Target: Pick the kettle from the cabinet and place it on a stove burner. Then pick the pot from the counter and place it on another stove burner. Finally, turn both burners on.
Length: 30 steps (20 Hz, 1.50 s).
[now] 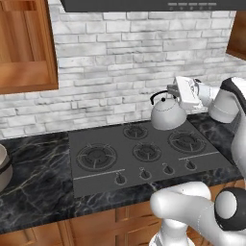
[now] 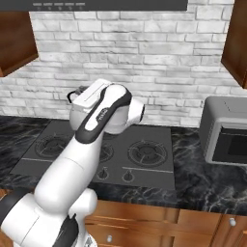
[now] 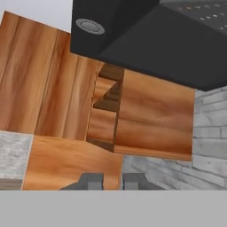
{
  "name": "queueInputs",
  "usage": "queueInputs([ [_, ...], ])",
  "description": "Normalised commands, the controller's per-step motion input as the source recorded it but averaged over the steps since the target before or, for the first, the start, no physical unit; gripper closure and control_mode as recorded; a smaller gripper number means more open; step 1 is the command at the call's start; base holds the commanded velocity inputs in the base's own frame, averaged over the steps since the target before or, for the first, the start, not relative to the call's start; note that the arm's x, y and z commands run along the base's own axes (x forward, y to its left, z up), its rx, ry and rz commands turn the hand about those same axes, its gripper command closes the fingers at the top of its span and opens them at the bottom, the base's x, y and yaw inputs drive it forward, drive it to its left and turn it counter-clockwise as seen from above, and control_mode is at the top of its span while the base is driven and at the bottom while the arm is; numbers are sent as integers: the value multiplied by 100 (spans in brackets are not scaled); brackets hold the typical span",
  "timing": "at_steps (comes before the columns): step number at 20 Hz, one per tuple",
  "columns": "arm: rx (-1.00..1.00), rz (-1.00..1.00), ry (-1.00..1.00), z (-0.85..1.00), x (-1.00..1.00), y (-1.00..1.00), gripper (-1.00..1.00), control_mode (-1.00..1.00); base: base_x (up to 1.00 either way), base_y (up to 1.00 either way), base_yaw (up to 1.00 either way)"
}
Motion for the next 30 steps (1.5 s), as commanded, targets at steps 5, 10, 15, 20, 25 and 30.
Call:
queueInputs([
  [5,0,2,0,-9,12,2,100,-100,0,0,0],
  [10,2,3,0,-6,9,0,100,-100,0,0,0],
  [15,2,2,0,-5,16,0,100,-100,0,0,0],
  [20,0,1,1,-7,25,4,100,-100,0,0,0],
  [25,1,3,1,-13,22,0,100,-100,0,0,0],
  [30,2,1,-1,-14,27,0,100,-100,0,0,0],
])
